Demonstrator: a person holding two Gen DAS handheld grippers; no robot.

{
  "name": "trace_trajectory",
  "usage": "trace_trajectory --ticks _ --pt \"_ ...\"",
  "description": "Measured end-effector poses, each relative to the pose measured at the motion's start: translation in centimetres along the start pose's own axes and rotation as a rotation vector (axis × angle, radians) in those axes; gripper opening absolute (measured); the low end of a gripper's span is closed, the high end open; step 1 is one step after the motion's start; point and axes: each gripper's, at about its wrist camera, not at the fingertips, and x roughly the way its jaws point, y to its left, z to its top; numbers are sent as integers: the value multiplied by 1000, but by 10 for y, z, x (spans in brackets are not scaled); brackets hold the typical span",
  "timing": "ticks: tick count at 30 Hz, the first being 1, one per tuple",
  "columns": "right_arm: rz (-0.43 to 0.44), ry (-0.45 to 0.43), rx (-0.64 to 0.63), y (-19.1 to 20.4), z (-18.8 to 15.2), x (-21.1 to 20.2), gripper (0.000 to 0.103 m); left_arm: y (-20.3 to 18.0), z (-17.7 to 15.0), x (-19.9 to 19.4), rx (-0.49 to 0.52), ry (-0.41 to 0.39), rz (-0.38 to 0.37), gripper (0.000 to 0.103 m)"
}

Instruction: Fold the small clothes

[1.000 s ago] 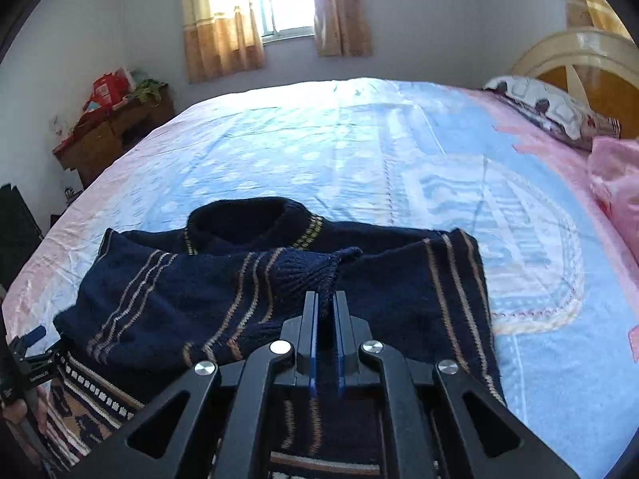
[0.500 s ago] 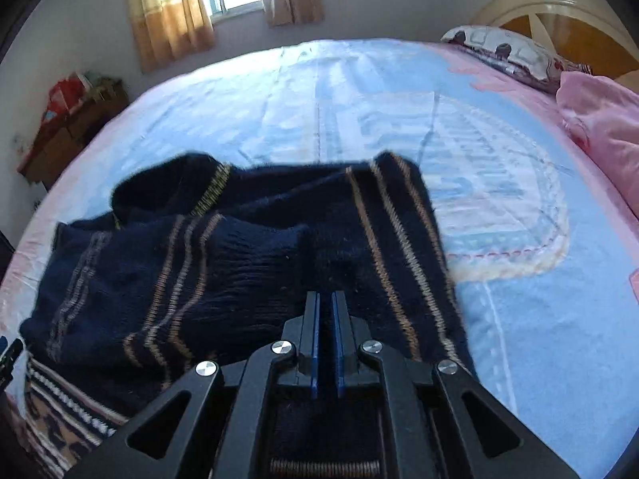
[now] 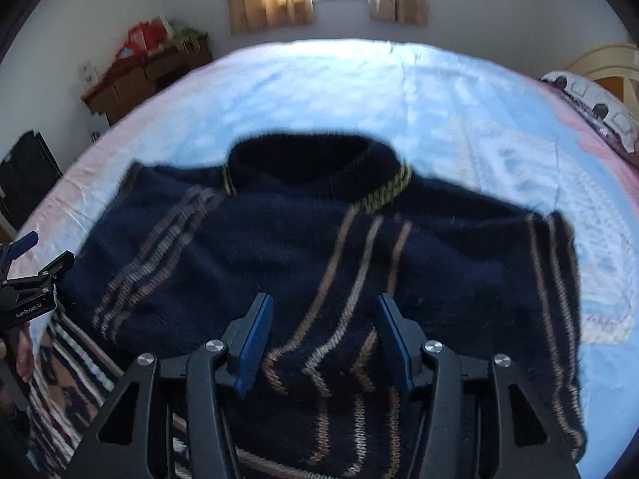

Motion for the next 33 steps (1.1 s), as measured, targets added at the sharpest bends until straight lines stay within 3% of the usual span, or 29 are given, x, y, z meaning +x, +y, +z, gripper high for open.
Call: trace_trajectory --ticks 11,21,26,28,31,33 --pt "-69 -9 -52 -6 -18 -5 54 -3 -6 -4 12 -33 -11 103" --pt "-38 -60 6 -23 -26 -27 54 -1 -7 -2 -10 -37 -33 103" --pt "-92 -97 150 -67 -24 -43 54 6 -8 1 -42 -28 -74 103" --pt "-61 -67 229 -87 -25 -38 54 11 -8 2 -66 -20 -107 103" --pt "-13 -48 242 -90 -26 -32 54 20 -9 6 -115 -5 -166 103" --pt "-4 -27 220 -81 -26 -26 46 21 -10 7 -130 1 -186 103"
